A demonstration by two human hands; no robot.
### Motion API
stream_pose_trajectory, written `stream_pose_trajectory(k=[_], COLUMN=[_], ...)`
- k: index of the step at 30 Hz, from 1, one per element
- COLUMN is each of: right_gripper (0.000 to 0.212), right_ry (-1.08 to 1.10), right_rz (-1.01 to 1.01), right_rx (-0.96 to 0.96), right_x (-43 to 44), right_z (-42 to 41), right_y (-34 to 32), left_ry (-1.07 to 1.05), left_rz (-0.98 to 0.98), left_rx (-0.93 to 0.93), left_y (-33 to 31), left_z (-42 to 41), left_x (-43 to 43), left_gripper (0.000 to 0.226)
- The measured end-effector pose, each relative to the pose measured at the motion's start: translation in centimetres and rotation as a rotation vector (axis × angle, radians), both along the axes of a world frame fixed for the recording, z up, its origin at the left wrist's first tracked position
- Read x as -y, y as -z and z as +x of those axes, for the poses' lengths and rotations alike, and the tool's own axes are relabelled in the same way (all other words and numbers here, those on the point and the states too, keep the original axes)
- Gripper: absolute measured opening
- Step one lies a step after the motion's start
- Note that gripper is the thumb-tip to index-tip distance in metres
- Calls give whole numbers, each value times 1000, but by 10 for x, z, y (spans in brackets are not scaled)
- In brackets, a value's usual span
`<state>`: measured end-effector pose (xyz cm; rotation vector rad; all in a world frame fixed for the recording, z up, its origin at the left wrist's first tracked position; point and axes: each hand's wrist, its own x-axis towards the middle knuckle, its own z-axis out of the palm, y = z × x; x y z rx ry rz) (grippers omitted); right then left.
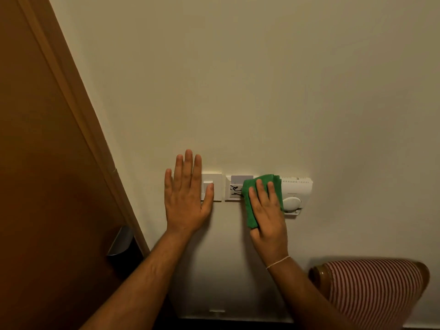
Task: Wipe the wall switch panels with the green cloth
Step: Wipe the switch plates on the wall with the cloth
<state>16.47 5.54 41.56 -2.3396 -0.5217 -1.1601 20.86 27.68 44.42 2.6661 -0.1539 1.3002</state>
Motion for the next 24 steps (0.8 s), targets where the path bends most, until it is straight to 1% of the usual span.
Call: stream_pose_trajectory(k=[4,10,13,16,19,21,22,24], right_gripper=[79,67,65,70,78,79,75,58], right_ry=[4,62,68,44,8,-4,-11,-30], right_rz=[-11,-31,-46,-69,-92,-88,-71,-14], right_rx=[15,112,158,187,159,144,138,127], right_x=[-8,-12,-9,-3,0,1,0,-4], right_z=[17,33,39,42,39,38,37,38], right_y=[14,39,49,61,71,73,72,68], left_ry=[48,177,196,181,168,163,161,155], left_rz=[-8,-26,-22,6,24,31,35,38], left_rx=[18,161,227,285,324,345,357,374], left_y=[5,22,27,31,35,37,38,40], left_z=[19,41,50,56,59,62,63,65], left_x=[-3,-10,-11,-10,-10,-10,-10,-10], left_gripper=[79,74,72,71,71,70,70,70])
